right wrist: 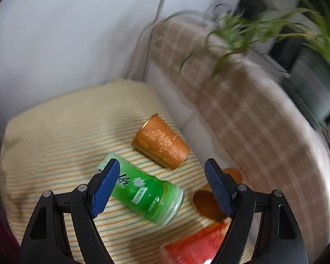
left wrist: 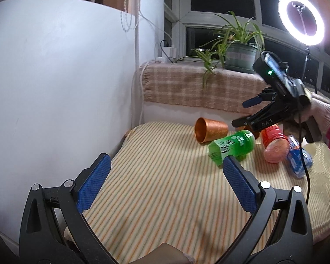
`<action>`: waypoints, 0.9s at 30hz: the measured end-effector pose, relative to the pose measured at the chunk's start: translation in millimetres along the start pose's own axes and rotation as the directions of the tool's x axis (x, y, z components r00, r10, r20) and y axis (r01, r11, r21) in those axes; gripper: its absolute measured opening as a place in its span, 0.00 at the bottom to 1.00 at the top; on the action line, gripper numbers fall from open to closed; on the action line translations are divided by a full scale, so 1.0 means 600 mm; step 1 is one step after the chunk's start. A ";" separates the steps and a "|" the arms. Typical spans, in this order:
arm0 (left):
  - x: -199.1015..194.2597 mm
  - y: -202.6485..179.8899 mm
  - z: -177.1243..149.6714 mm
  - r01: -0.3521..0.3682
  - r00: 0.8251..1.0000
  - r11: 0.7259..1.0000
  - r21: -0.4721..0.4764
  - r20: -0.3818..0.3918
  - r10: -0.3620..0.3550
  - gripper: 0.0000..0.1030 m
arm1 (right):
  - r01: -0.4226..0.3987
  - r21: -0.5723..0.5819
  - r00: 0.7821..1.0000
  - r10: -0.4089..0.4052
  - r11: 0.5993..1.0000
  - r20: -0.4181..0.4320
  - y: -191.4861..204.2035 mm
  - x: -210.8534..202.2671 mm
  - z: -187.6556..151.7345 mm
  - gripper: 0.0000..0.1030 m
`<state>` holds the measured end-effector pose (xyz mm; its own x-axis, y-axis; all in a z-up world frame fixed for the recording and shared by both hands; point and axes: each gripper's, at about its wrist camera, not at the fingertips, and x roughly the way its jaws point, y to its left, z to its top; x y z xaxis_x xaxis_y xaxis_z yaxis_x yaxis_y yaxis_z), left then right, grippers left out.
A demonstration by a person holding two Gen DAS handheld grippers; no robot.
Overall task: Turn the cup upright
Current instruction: 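Reach the right tool down to the lying copper-orange cup, then close the right gripper on the copper-orange cup and lift it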
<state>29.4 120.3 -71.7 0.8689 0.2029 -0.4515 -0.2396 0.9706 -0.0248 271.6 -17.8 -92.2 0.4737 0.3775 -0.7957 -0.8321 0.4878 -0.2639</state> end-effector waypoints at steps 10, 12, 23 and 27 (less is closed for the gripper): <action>0.023 0.045 0.003 -0.045 0.999 0.997 -0.059 -0.019 0.043 1.00 | -0.078 -0.182 0.985 0.047 0.980 -0.166 -0.003 0.106 0.045 0.77; 0.028 0.055 0.002 -0.054 0.998 0.996 -0.070 -0.027 0.052 1.00 | -0.101 -0.221 0.979 0.057 0.970 -0.197 0.005 0.126 0.048 0.77; 0.041 0.079 -0.004 -0.087 0.995 0.992 -0.090 -0.048 0.083 1.00 | -0.129 -0.281 0.963 0.052 0.951 -0.265 0.009 0.208 0.069 0.77; 0.044 0.078 -0.004 -0.088 0.995 0.992 -0.091 -0.053 0.084 1.00 | -0.136 -0.278 0.962 0.060 0.951 -0.265 0.013 0.229 0.081 0.76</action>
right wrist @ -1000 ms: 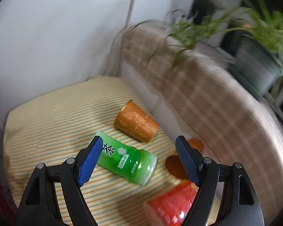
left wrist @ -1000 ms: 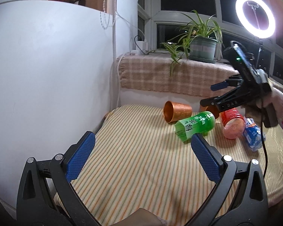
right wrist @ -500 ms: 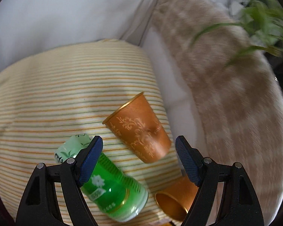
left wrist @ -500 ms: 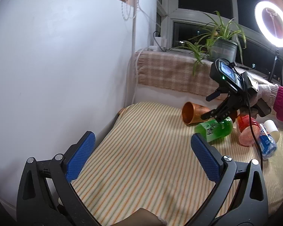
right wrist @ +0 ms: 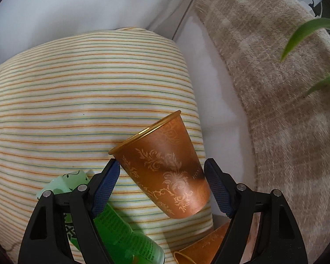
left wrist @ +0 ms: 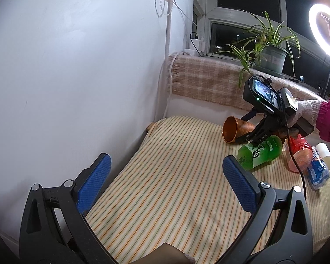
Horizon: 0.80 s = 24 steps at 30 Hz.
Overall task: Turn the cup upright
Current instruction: 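Close the right gripper on the copper-orange cup and lift it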
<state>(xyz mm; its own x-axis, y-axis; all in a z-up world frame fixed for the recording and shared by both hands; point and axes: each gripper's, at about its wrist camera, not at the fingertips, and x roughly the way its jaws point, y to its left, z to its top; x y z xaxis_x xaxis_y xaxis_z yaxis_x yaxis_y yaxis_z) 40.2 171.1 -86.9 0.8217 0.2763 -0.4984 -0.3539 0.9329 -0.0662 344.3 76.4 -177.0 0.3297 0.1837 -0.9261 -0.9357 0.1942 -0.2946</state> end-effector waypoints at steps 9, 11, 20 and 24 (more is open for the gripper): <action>-0.002 0.004 0.000 -0.010 1.000 1.000 -0.006 0.005 0.010 1.00 | -0.010 0.023 1.000 0.009 1.000 0.026 0.000 0.007 0.023 0.67; -0.002 0.005 0.000 -0.012 1.000 1.000 -0.005 0.006 0.012 1.00 | -0.021 0.046 0.999 0.019 0.999 0.048 -0.003 0.000 0.026 0.65; -0.009 0.005 -0.001 -0.009 1.000 1.000 -0.001 0.012 0.009 1.00 | -0.032 0.103 0.988 0.016 0.994 0.151 -0.008 -0.049 0.029 0.64; -0.017 0.006 0.000 -0.005 1.000 1.000 0.001 0.021 0.005 1.00 | -0.041 0.144 0.975 0.008 0.989 0.221 0.011 -0.104 0.025 0.64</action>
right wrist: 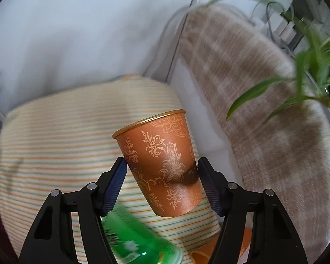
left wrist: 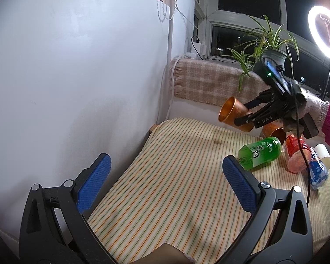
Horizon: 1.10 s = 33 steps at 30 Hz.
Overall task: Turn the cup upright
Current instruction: 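Close the right gripper on the copper-orange cup and lift it, then rotate the held cup upright and lower it onto the bed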
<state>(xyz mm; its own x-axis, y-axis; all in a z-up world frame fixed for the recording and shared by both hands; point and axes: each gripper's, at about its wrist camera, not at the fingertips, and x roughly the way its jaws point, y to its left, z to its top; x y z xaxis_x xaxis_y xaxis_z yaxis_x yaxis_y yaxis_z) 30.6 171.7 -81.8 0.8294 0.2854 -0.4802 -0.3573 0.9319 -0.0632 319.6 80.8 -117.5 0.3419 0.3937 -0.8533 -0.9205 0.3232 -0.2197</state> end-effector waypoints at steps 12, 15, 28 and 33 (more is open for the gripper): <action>-0.044 -0.020 0.003 0.056 0.998 0.998 0.031 0.035 -0.057 1.00 | -0.041 0.213 0.980 -0.002 0.976 0.198 0.047 -0.180 -0.062 0.64; -0.060 -0.033 0.003 0.078 0.996 0.996 0.049 0.046 -0.080 1.00 | -0.052 0.272 0.976 -0.009 0.961 0.217 0.065 -0.216 -0.090 0.64; -0.119 -0.099 -0.007 0.202 0.976 0.973 0.114 0.054 -0.209 1.00 | -0.103 0.605 0.955 -0.091 0.789 0.282 0.135 -0.387 -0.257 0.64; -0.123 -0.129 -0.015 0.289 0.957 0.950 0.119 -0.005 -0.290 1.00 | -0.194 0.730 0.957 -0.039 0.655 0.289 0.151 -0.390 -0.341 0.64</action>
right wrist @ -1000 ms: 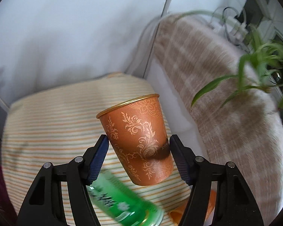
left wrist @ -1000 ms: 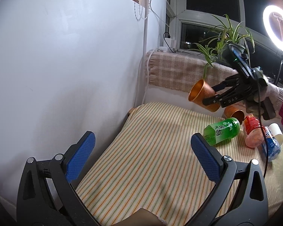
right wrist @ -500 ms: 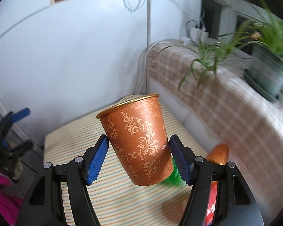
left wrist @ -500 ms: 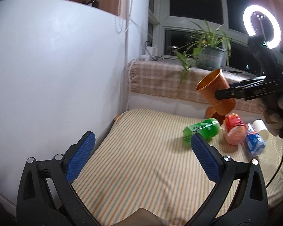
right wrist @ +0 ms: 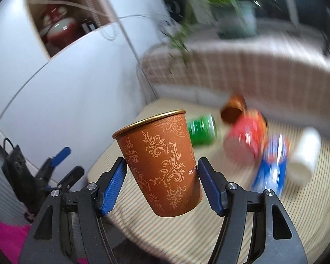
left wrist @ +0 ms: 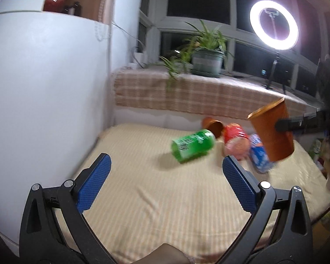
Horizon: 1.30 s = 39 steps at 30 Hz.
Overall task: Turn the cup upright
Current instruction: 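Rotate the held cup upright and lower it onto the bed, then open the right gripper to release the upright cup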
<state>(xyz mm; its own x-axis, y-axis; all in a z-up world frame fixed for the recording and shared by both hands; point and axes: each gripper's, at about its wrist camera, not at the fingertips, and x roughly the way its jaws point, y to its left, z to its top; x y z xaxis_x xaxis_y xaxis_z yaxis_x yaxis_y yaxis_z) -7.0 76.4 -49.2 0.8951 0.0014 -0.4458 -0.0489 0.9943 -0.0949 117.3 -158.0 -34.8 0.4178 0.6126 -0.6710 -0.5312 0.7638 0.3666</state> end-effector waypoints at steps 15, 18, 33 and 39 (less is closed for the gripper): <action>0.067 -0.040 -0.028 0.182 0.954 0.976 -0.116 -0.220 -0.204 1.00 | 0.028 0.491 0.996 0.015 0.870 -0.084 -0.126 0.080 -0.149 0.64; 0.073 -0.039 -0.031 0.185 0.950 0.975 -0.125 -0.233 -0.210 1.00 | 0.044 0.507 0.994 0.015 0.861 -0.112 -0.130 0.095 -0.155 0.66; 0.122 -0.068 -0.047 0.265 0.891 0.946 -0.187 -0.328 -0.315 1.00 | 0.099 0.369 0.995 -0.082 0.924 -0.064 -0.107 0.042 -0.172 0.79; 0.153 -0.097 -0.048 0.323 0.832 0.909 -0.263 -0.379 -0.405 1.00 | 0.225 0.219 0.970 -0.239 0.949 0.038 -0.063 -0.045 -0.210 0.79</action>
<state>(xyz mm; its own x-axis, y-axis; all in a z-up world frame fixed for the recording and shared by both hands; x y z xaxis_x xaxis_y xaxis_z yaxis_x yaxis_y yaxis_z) 65.4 15.4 -110.5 0.5965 -0.4417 -0.6702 0.1279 0.8766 -0.4639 33.4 -229.1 -111.7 0.5602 0.4196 -0.7142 -0.2492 0.9077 0.3377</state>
